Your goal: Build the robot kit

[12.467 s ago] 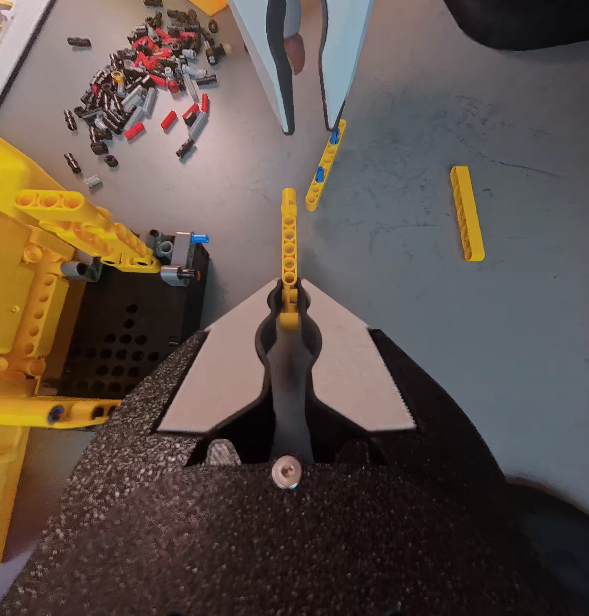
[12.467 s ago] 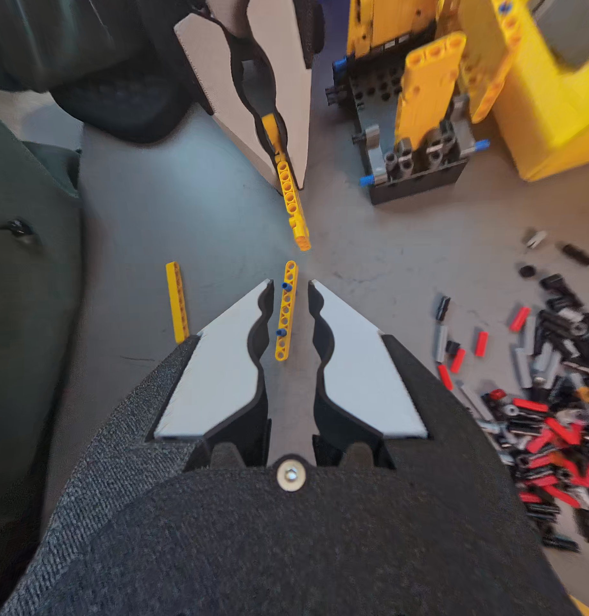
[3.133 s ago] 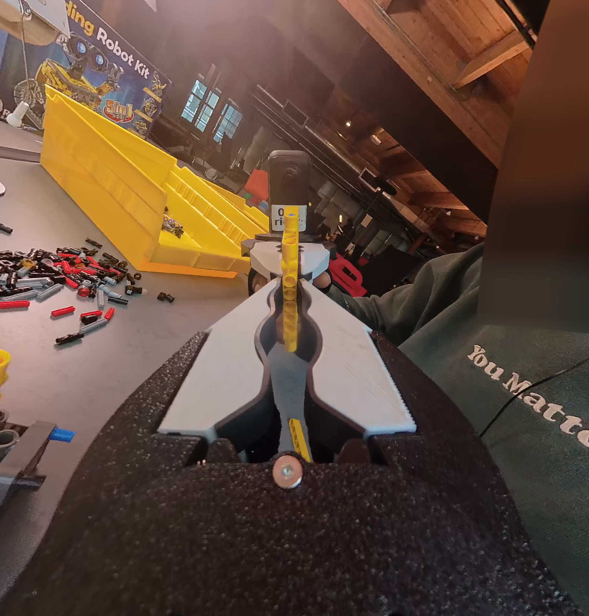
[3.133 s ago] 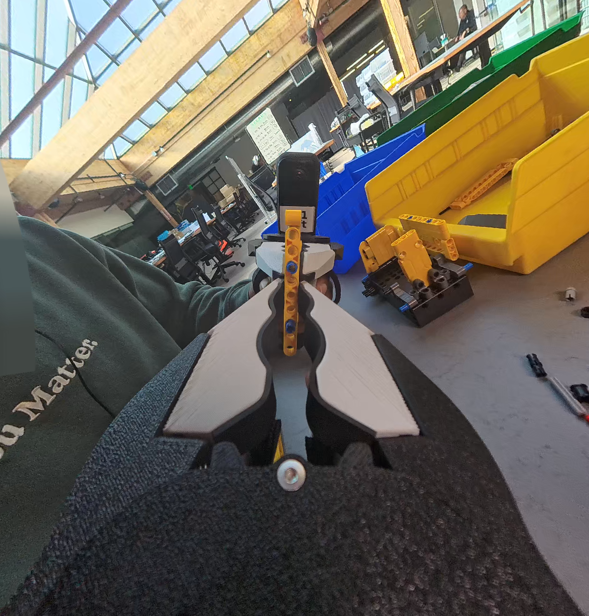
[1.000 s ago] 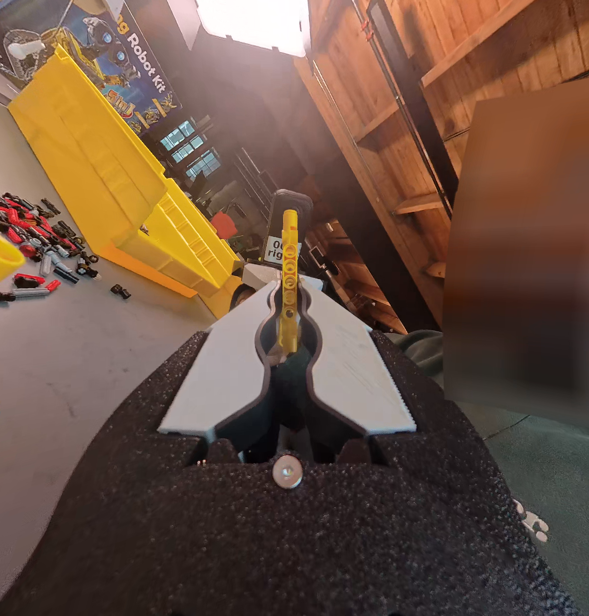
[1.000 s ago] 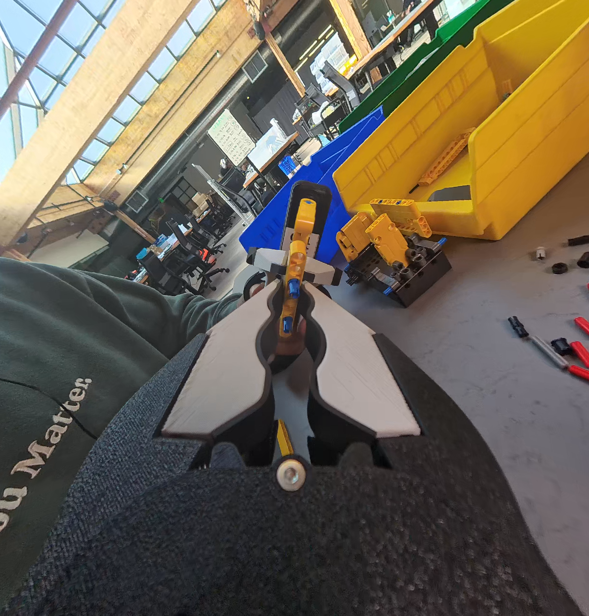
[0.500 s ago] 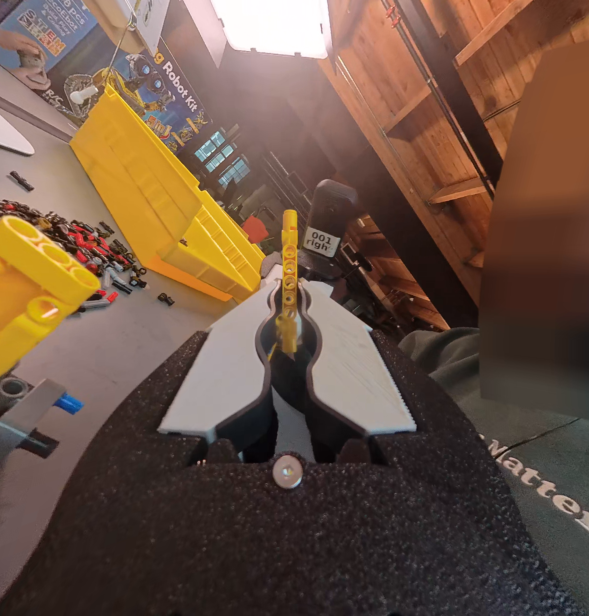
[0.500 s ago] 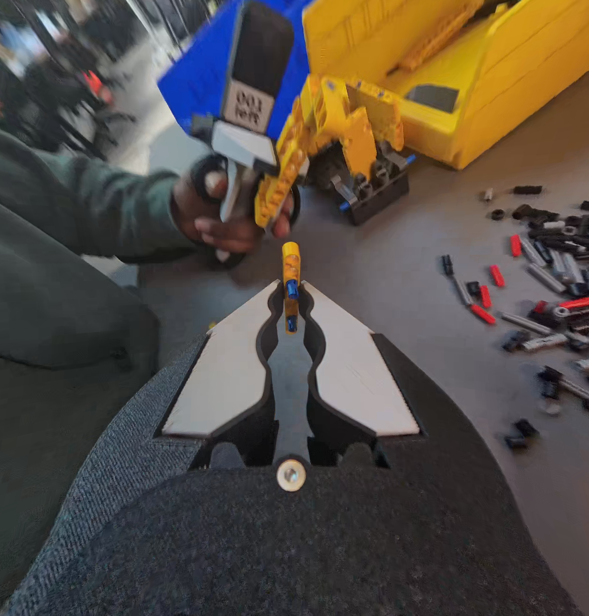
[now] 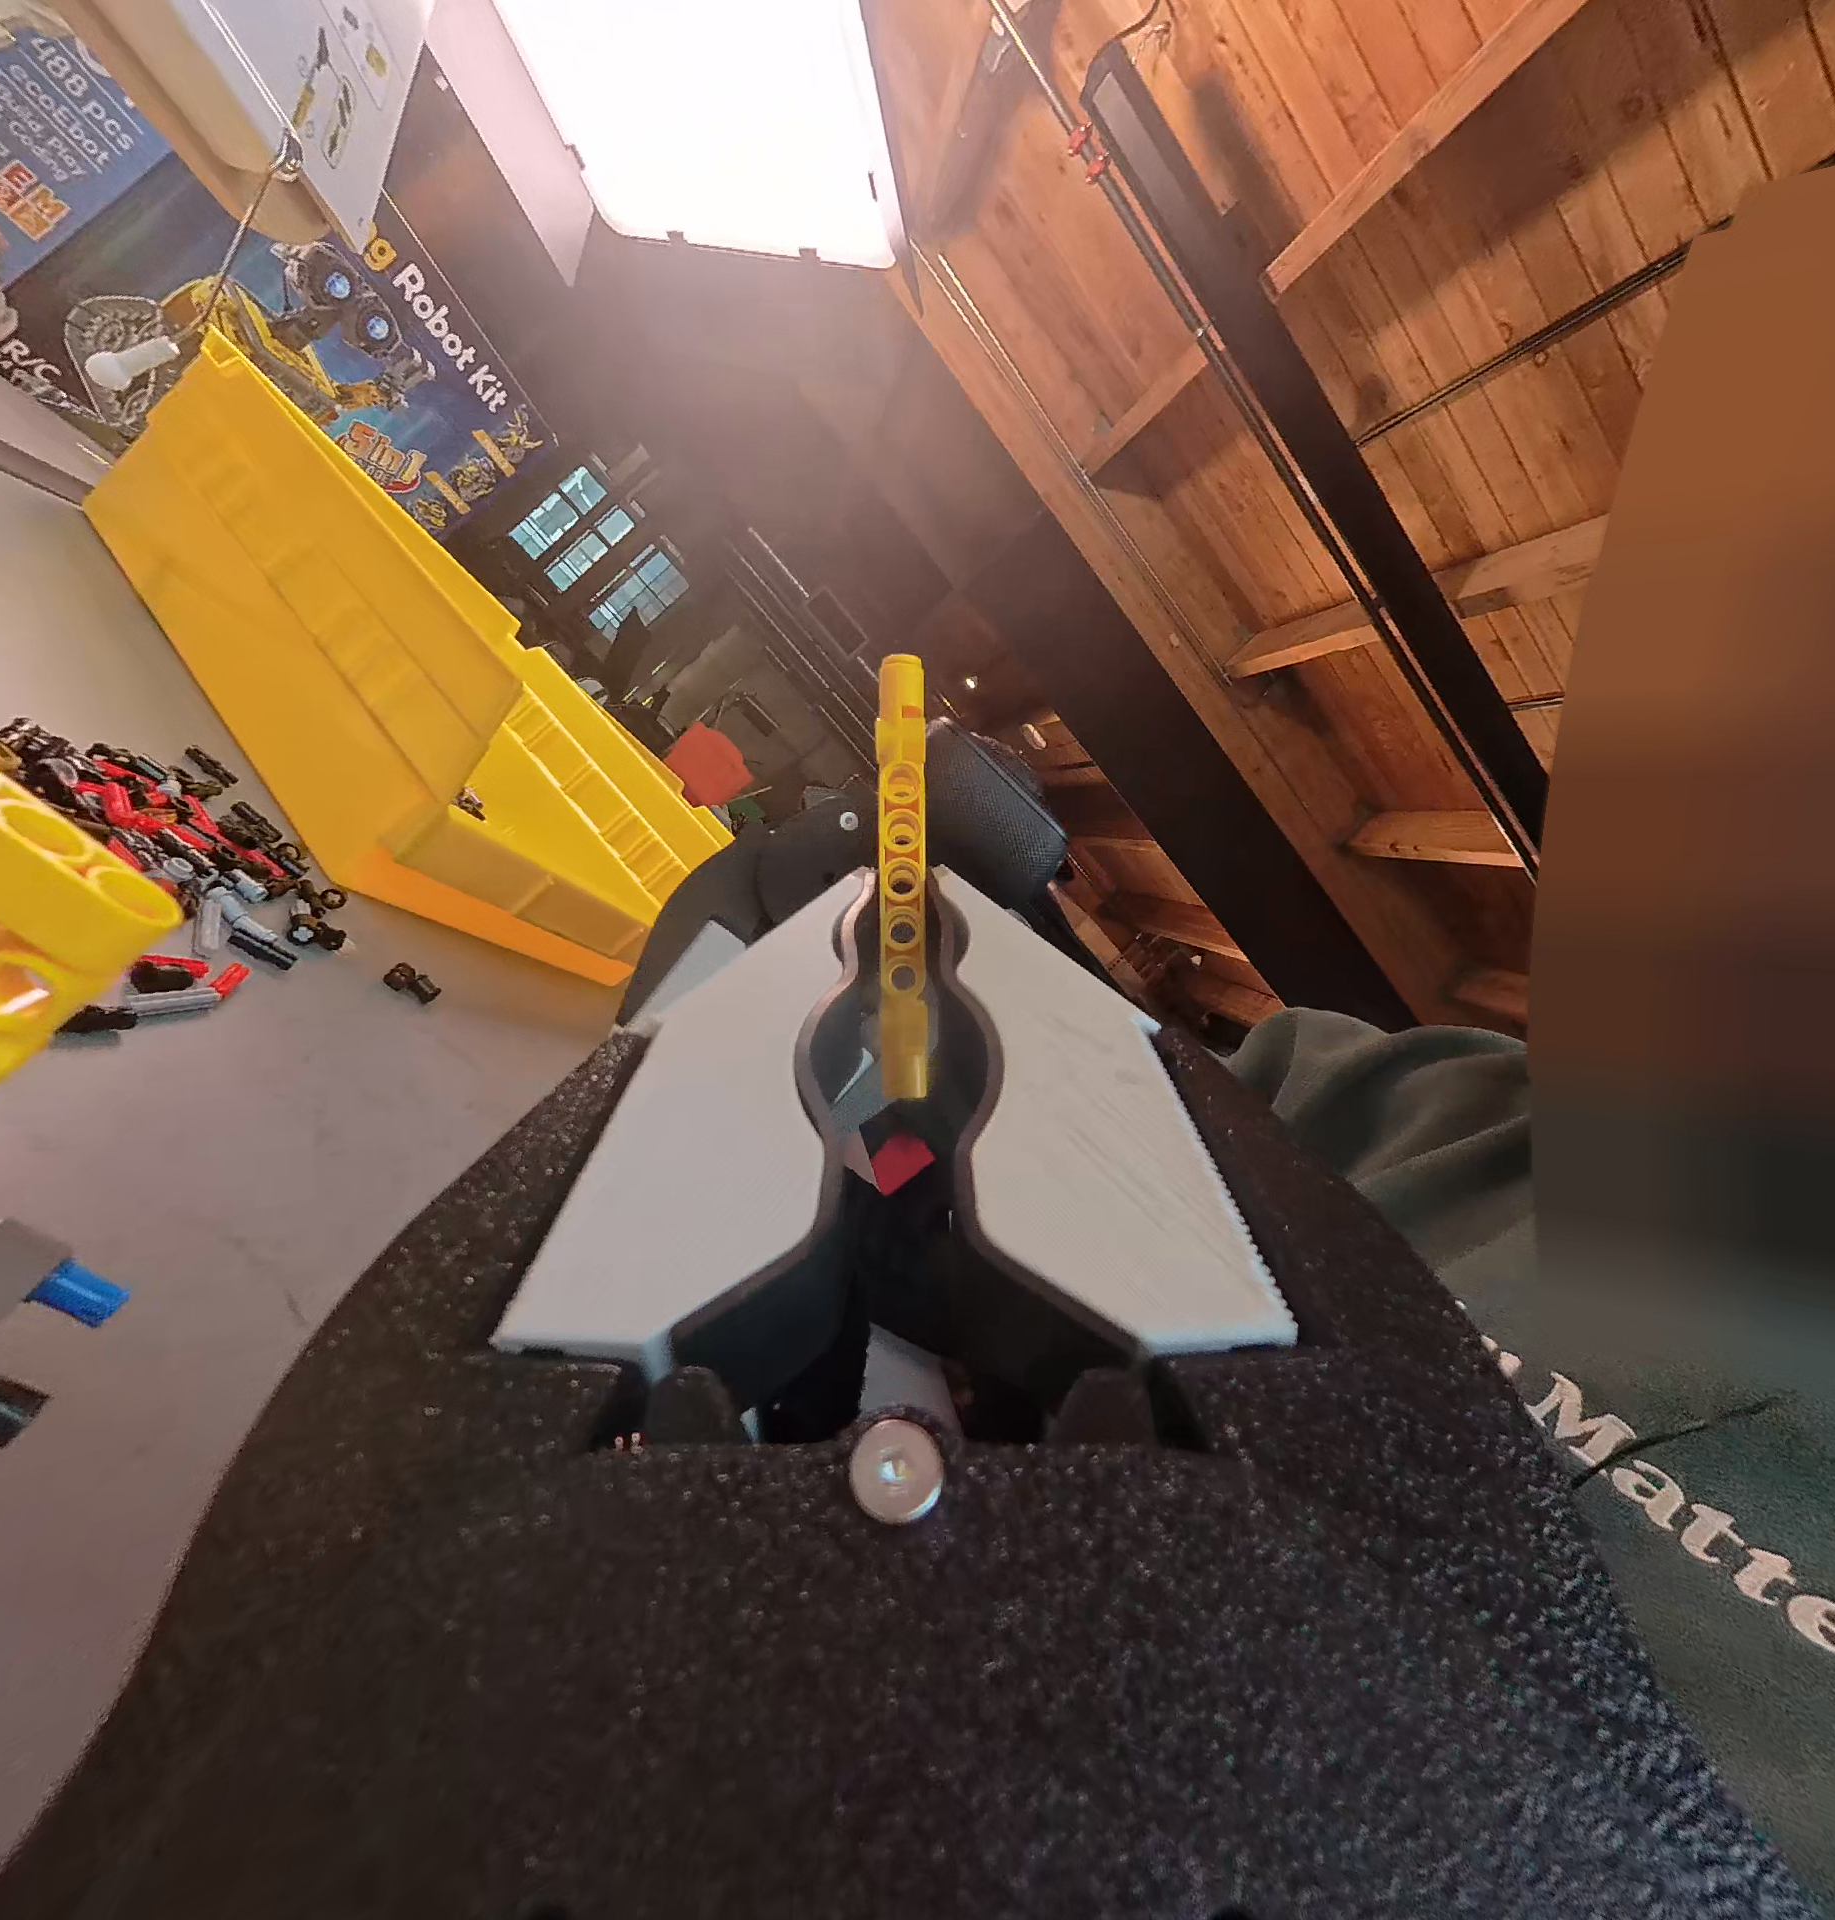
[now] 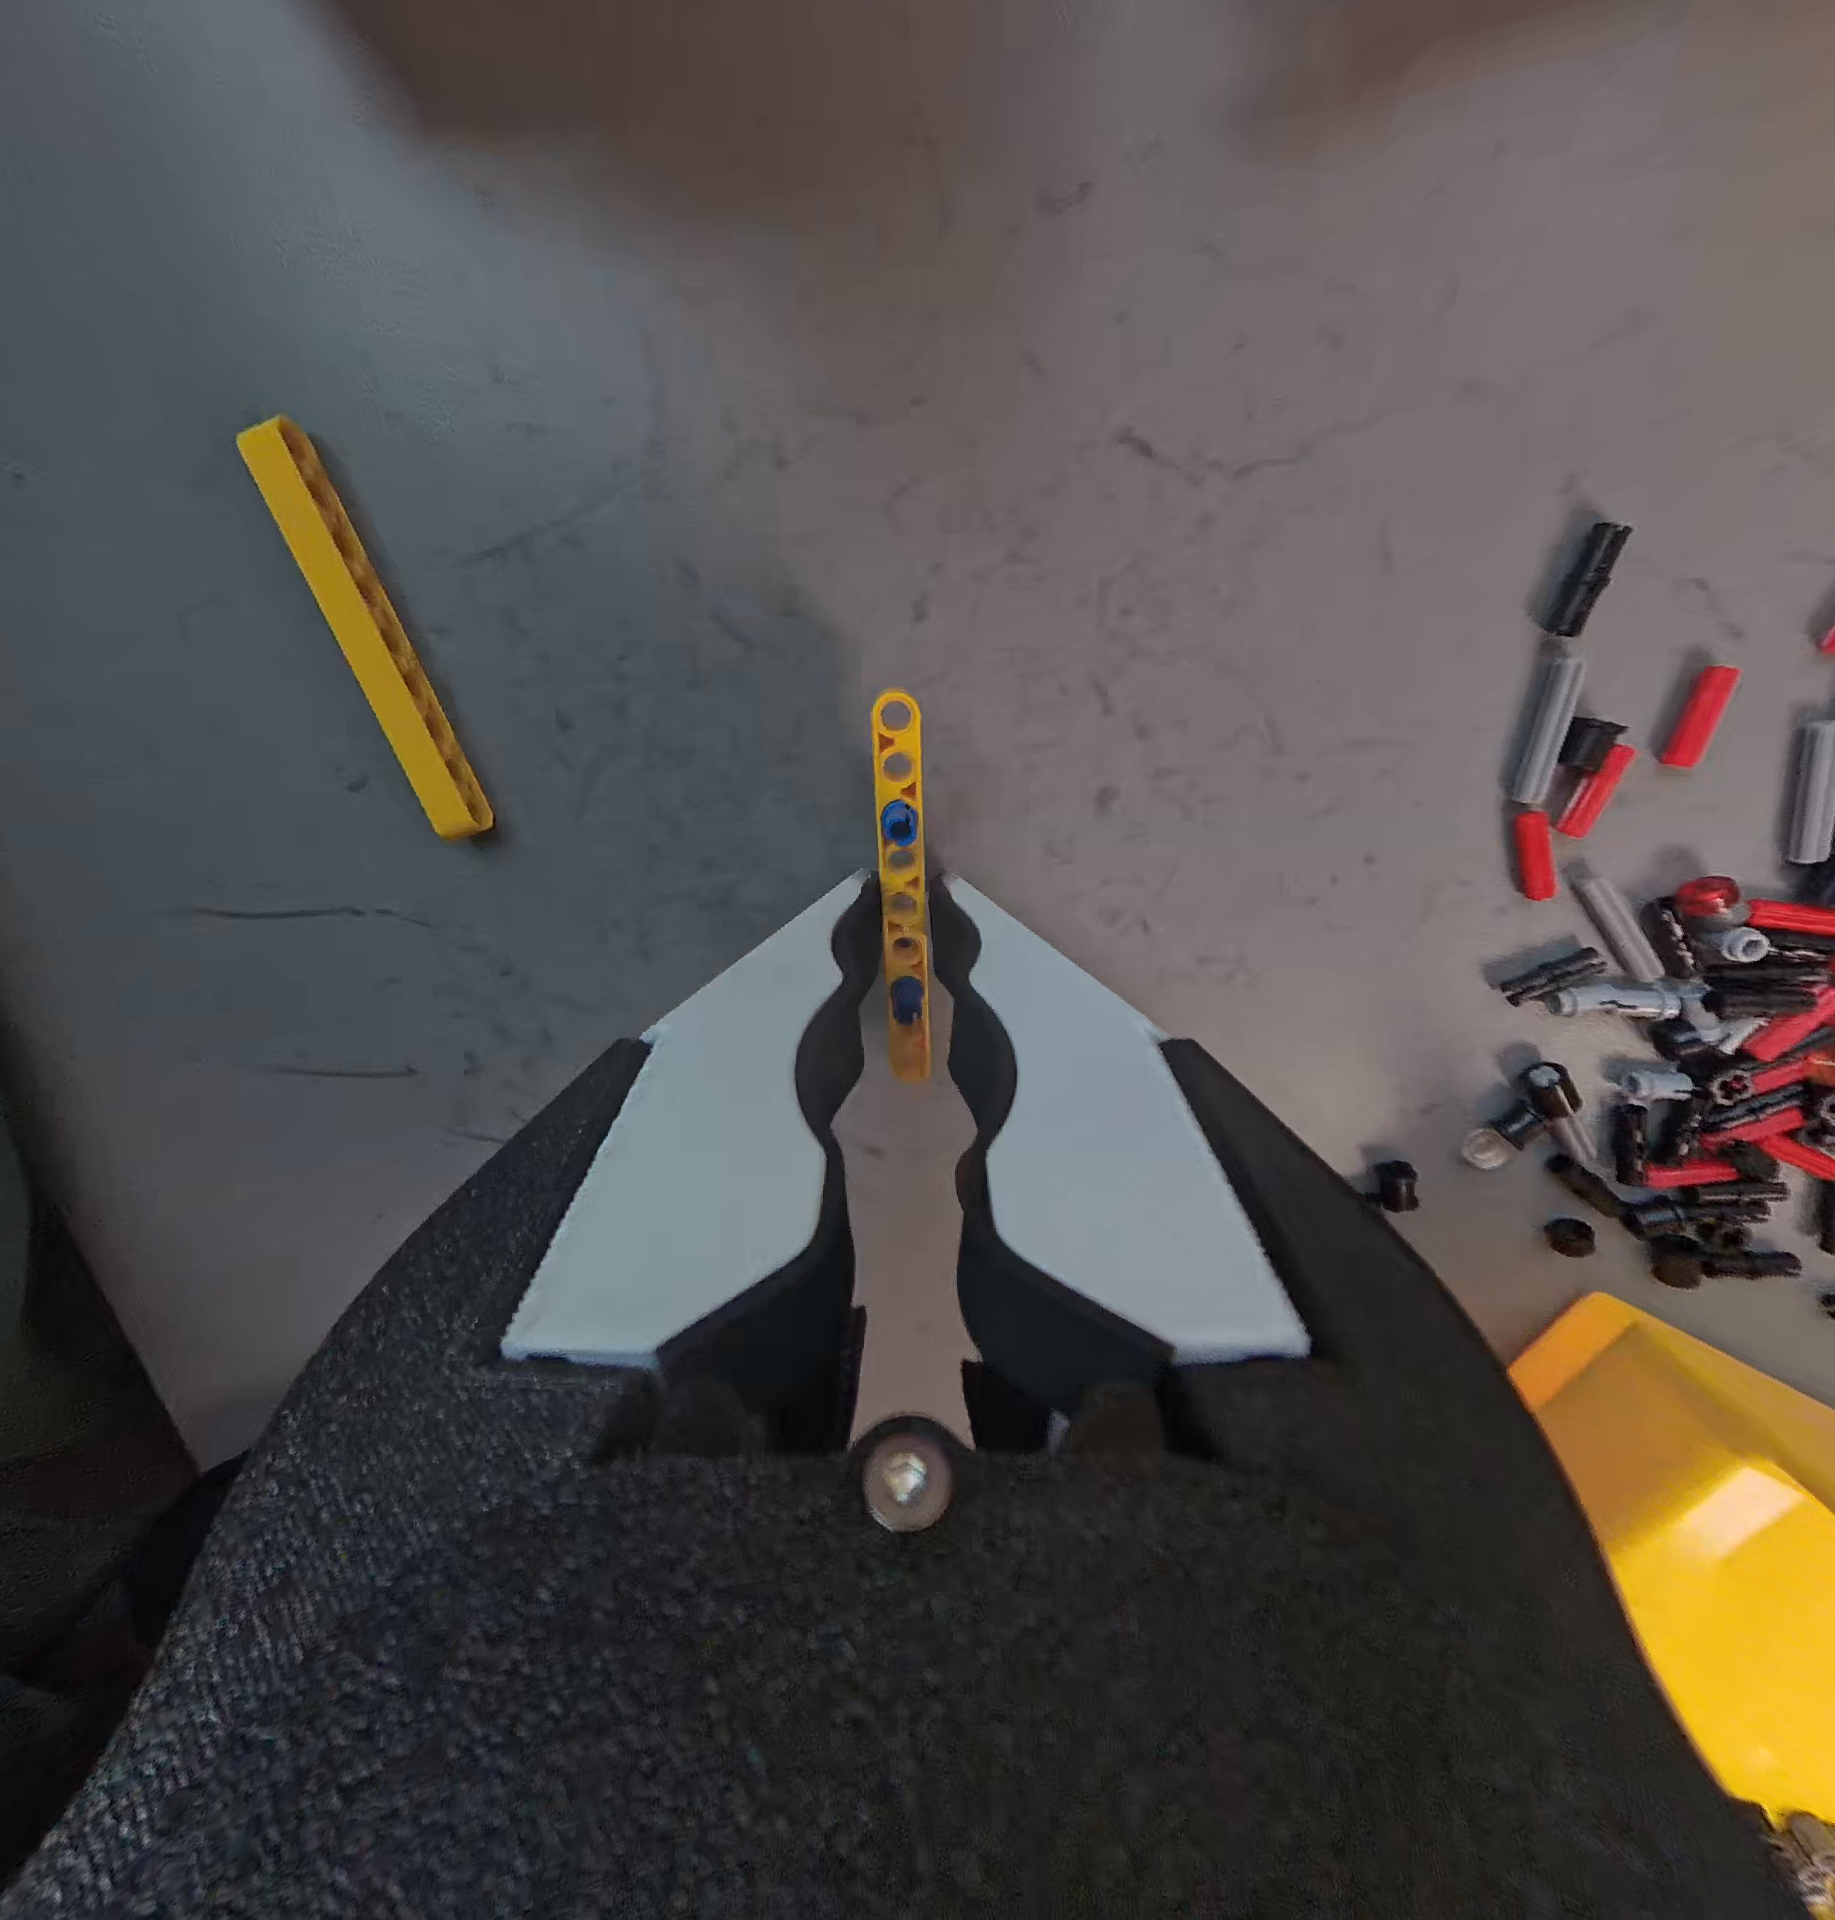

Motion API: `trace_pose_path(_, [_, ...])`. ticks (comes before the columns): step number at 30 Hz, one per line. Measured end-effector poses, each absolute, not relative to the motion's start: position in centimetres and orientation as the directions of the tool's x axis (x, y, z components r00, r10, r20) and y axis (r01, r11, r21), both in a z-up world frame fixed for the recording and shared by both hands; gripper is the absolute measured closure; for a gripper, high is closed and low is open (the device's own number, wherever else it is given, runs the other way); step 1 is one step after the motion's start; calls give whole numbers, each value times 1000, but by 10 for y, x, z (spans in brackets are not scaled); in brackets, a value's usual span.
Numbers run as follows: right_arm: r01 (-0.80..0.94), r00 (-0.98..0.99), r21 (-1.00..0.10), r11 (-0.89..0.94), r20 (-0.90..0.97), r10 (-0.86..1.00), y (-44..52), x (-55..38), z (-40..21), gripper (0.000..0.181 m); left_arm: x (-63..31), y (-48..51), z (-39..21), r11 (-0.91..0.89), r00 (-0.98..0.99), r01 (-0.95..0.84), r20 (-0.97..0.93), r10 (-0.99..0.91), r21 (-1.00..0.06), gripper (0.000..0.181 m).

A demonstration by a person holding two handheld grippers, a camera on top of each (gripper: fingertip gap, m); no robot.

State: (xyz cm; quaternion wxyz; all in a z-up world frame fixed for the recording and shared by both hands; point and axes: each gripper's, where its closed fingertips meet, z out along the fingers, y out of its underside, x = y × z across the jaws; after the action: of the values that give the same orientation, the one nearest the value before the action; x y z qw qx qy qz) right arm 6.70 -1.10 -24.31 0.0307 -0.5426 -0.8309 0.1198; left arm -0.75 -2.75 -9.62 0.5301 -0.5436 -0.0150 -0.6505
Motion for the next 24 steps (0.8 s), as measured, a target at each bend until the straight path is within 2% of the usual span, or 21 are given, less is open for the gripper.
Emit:
trace_pose_path(13, [848,-446,-322,420,-6,895,-14,62,-239,155,-13,-27,-96,-433,158,712,727,-668,-552,176])
trace_pose_path(15, [845,-465,-297,445,4,885,-14,66,-243,174,-14,-26,-97,-434,153,717,731,-665,-545,176])
trace_pose_path(16, [838,-468,-305,452,25,884,-12,65,-242,175,-15,-26,-97,-437,148,719,733,-664,-541,176])
trace_pose_path(17, [838,-438,-340,427,48,898,-8,62,-235,175,-15,-27,-97,-440,142,719,733,-665,-538,176])
trace_pose_path(18, [827,-387,-436,355,16,922,-9,57,-220,175,-15,-27,-96,-436,142,721,731,-668,-539,176])
trace_pose_path(20, [720,-284,-679,142,-102,953,-10,44,-175,175,-18,-28,-93,-422,148,726,723,-675,-543,177])
trace_pose_path(21, [614,-248,-789,27,-160,956,-9,38,-150,175,-19,-29,-91,-414,147,731,717,-681,-543,177])
trace_pose_path(22, [500,-201,-858,-120,-250,947,-6,33,-130,175,-20,-29,-89,-407,147,736,715,-684,-541,177])
trace_pose_path(24, [275,-174,-889,-367,-421,890,-2,26,-104,175,-22,-27,-88,-399,140,748,713,-687,-530,176])
